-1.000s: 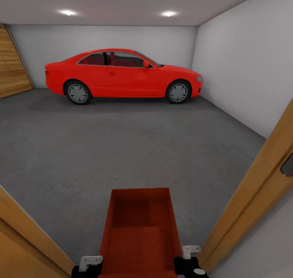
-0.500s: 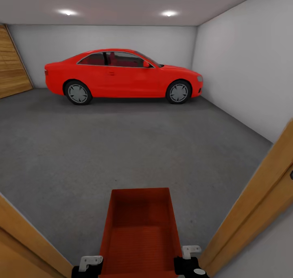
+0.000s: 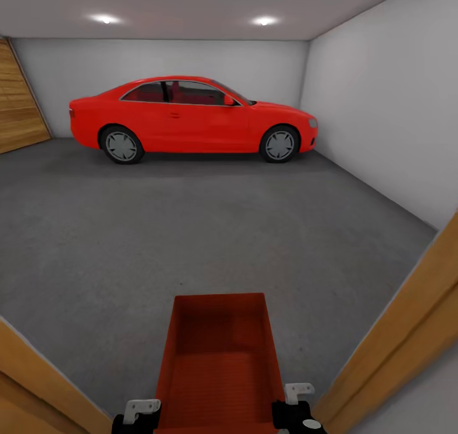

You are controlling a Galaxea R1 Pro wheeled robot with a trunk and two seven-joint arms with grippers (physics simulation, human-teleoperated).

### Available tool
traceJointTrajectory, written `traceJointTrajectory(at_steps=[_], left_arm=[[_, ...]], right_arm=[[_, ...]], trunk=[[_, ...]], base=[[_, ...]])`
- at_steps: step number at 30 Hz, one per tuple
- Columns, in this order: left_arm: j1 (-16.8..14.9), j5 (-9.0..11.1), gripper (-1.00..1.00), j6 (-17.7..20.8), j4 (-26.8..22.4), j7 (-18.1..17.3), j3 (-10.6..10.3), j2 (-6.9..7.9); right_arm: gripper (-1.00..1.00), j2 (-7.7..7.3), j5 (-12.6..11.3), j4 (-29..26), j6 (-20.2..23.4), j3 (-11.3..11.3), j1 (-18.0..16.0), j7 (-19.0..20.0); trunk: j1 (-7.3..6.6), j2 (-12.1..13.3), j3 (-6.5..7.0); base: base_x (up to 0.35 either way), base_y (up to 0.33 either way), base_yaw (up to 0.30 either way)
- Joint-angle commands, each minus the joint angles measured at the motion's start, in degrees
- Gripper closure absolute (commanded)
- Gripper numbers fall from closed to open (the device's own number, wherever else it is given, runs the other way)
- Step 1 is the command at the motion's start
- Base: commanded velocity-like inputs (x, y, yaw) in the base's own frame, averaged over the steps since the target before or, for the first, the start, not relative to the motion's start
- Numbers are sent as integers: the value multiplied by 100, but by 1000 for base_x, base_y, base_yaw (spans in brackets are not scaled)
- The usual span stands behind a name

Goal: Move the two storage containers from the living room to the garage. In the garage, place one container on the floor and stack the other container on top of it (either order is fine).

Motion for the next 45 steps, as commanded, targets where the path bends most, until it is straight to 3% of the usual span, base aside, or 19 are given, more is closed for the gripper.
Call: traceJointTrajectory(at_steps=[1, 45], left_arm=[[-3, 22, 100, -16, 4, 5, 54, 2], [-3, 22, 100, -16, 9, 7, 54, 2]], right_arm=[[100, 0, 9, 1, -17, -15, -5, -34], [100, 0, 9, 1, -17, -15, -5, -35]], trunk=[[0, -2, -5], [0, -2, -5]], base=[[63, 12, 0], [57, 1, 0]])
